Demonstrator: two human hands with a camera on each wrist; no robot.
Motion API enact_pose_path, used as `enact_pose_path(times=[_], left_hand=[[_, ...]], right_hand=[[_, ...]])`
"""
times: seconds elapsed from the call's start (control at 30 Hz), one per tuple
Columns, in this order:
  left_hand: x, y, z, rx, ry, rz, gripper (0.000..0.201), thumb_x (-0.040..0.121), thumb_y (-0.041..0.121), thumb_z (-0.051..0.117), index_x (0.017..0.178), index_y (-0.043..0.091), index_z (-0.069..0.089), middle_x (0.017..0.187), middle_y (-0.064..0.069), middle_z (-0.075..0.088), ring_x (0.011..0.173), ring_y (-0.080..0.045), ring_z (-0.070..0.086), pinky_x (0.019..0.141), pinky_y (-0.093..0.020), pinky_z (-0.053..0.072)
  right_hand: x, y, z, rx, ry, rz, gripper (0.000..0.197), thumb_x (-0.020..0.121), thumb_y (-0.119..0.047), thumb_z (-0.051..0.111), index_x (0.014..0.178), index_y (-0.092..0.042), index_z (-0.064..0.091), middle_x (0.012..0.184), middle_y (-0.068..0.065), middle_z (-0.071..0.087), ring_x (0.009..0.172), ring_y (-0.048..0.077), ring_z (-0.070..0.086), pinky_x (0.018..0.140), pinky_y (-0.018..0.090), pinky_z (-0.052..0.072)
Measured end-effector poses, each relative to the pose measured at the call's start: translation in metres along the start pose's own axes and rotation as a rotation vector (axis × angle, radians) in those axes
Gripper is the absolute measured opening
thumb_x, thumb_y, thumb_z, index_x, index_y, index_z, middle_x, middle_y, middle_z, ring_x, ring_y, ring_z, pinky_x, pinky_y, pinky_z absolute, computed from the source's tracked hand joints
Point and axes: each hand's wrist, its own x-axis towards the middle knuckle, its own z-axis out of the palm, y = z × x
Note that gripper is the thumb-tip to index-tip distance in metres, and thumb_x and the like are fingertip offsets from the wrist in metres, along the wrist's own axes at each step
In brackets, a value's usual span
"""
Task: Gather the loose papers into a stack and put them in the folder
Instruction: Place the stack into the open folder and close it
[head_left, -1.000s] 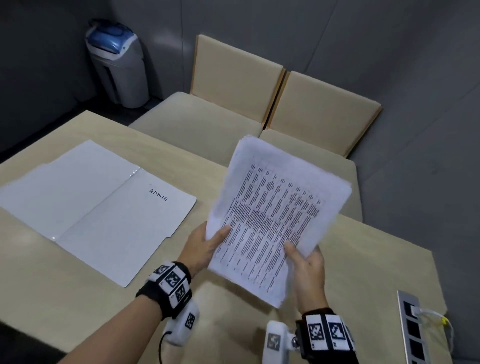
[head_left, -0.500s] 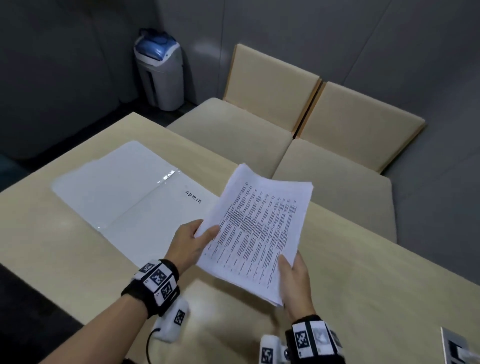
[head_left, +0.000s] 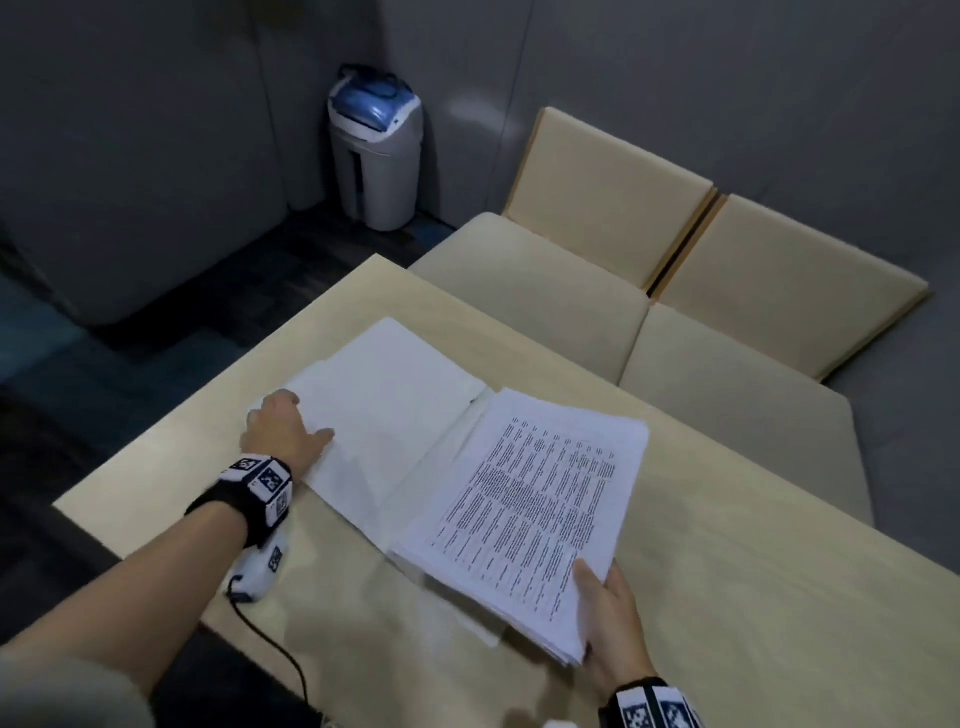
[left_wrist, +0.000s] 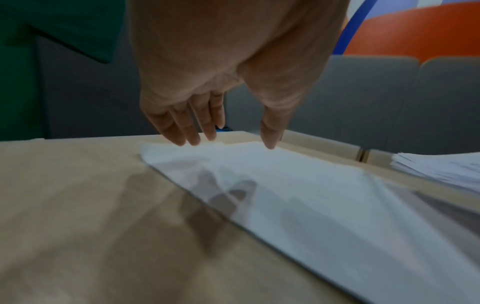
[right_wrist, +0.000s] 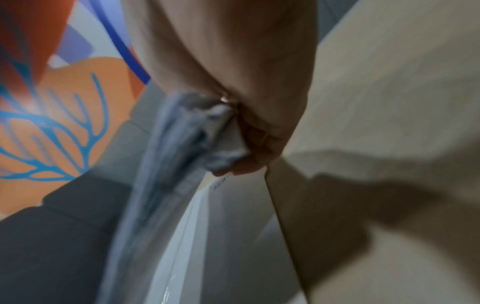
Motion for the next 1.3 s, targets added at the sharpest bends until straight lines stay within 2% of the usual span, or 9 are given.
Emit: enact_pose_path(times=[0.13,0.27,0.5,0.63,0.73,0.93,1.03,1.17,1.3], left_hand=[[0.034,-0.019,-0.012,0.172,-0.056,-0.016,0.094,0.075,0.042,0.078,0.148,0.007,0.031,0.148,-0.018,0.043,0.137,-0.037,0.038,0.107,-0.049,0.038],[0.048,-0.026,-0.014,0.237,-0.082,-0.042,0.091,0.074,0.058,0.071,0.144,0.008,0.039,0.145,-0.017,0.043,0.134,-0.037,0.040,0.106,-0.050,0.039],[0.049,-0.014,-0.033,-0.037,-0.312,0.040,0.040,0.088,0.024,0.067,0.124,0.007,0.065,0.125,-0.018,0.068,0.111,-0.036,0.063,0.092,-0.038,0.050],[0.017,0.015,-0.051,-0.081,-0.522,0.293,0.015,0.092,0.028,0.065,0.099,0.016,0.070,0.102,-0.008,0.074,0.089,-0.025,0.069,0.073,-0.035,0.052],[-0.007,0.038,-0.065,-0.204,-0.644,0.409,0.018,0.092,0.038,0.065,0.093,0.021,0.072,0.094,0.000,0.077,0.082,-0.019,0.072,0.068,-0.030,0.050],[-0.039,0.082,-0.051,-0.655,-0.810,0.411,0.088,0.081,0.082,0.031,0.100,0.010,0.077,0.119,0.007,0.075,0.109,-0.010,0.071,0.100,-0.026,0.041],[-0.035,0.085,-0.013,-0.539,-0.666,0.347,0.081,0.079,0.083,0.030,0.108,0.019,0.071,0.107,0.005,0.076,0.095,-0.023,0.073,0.100,-0.040,0.047],[-0.042,0.086,0.043,-0.240,-0.648,0.470,0.064,0.096,0.066,0.030,0.144,0.027,0.049,0.145,0.000,0.056,0.129,-0.021,0.055,0.109,-0.041,0.041],[-0.061,0.103,0.086,-0.066,-0.676,0.613,0.065,0.092,0.068,0.032,0.146,0.036,0.046,0.164,0.005,0.027,0.148,-0.020,0.033,0.119,-0.046,0.029]], right_hand=[[-0.007,0.022,0.035,-0.039,0.041,0.084,0.034,0.105,-0.001,0.041,0.136,-0.003,0.053,0.131,0.020,0.063,0.120,0.038,0.060,0.109,0.053,0.042],[-0.002,0.032,0.045,-0.078,0.142,0.129,0.036,0.103,0.000,0.044,0.137,0.001,0.054,0.128,0.017,0.063,0.111,0.030,0.057,0.109,0.044,0.041],[0.022,0.021,0.031,-0.160,0.275,0.157,0.032,0.097,-0.004,0.051,0.126,0.005,0.061,0.117,0.019,0.067,0.115,0.039,0.062,0.106,0.050,0.046],[0.026,0.007,0.023,-0.218,0.301,0.140,0.015,0.096,-0.005,0.053,0.107,-0.005,0.062,0.123,0.022,0.067,0.113,0.039,0.063,0.105,0.051,0.047],[0.031,-0.003,0.015,-0.256,0.276,0.149,0.027,0.099,-0.014,0.054,0.124,-0.003,0.059,0.124,0.016,0.063,0.107,0.031,0.058,0.103,0.043,0.046],[0.037,-0.012,0.009,-0.245,0.209,0.217,0.047,0.101,-0.027,0.055,0.134,0.007,0.054,0.129,0.012,0.062,0.118,0.035,0.060,0.106,0.043,0.045],[0.050,0.011,0.001,-0.244,0.209,0.225,0.047,0.099,-0.027,0.057,0.136,0.002,0.057,0.128,0.018,0.068,0.115,0.037,0.065,0.107,0.055,0.046],[0.038,0.010,0.000,-0.221,0.211,0.212,0.041,0.099,-0.024,0.054,0.131,0.001,0.057,0.124,0.020,0.069,0.112,0.040,0.066,0.104,0.057,0.048],[0.015,-0.001,-0.015,-0.161,0.226,0.210,0.023,0.100,-0.014,0.051,0.111,0.001,0.064,0.105,0.024,0.075,0.096,0.041,0.073,0.091,0.059,0.056]])
